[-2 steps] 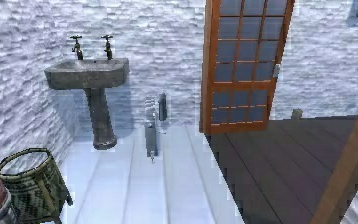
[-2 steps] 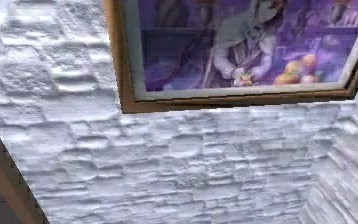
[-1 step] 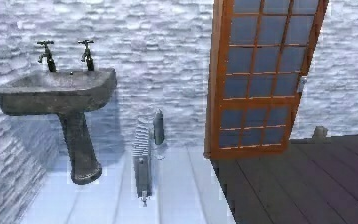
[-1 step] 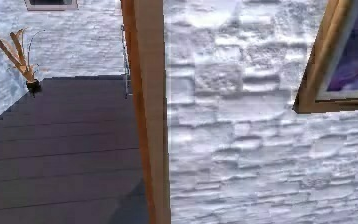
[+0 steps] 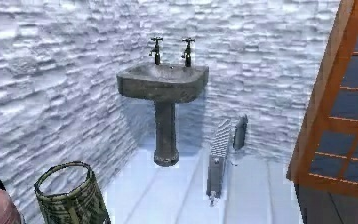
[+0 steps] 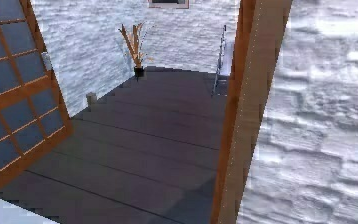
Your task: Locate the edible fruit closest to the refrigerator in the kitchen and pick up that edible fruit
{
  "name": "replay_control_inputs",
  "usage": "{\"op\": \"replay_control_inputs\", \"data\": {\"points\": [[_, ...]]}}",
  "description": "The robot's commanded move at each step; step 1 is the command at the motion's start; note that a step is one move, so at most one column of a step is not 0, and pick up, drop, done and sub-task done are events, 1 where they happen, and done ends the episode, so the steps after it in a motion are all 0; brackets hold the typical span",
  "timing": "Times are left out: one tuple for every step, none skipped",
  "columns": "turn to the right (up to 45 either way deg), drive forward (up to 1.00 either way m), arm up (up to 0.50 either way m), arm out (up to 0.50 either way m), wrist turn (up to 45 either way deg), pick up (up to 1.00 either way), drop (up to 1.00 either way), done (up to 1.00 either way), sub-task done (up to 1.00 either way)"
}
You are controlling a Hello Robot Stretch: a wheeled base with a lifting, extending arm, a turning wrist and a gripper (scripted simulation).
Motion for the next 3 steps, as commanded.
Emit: {"op": "replay_control_inputs", "data": {"points": [[0.0, 0.2, 0.0, 0.0, 0.0, 0.0, 0.0, 0.0, 0.0], [45.0, 0.0, 0.0, 0.0, 0.0, 0.0, 0.0, 0.0, 0.0], [36.0, 0.0, 0.0, 0.0, 0.0, 0.0, 0.0, 0.0, 0.0]]}}
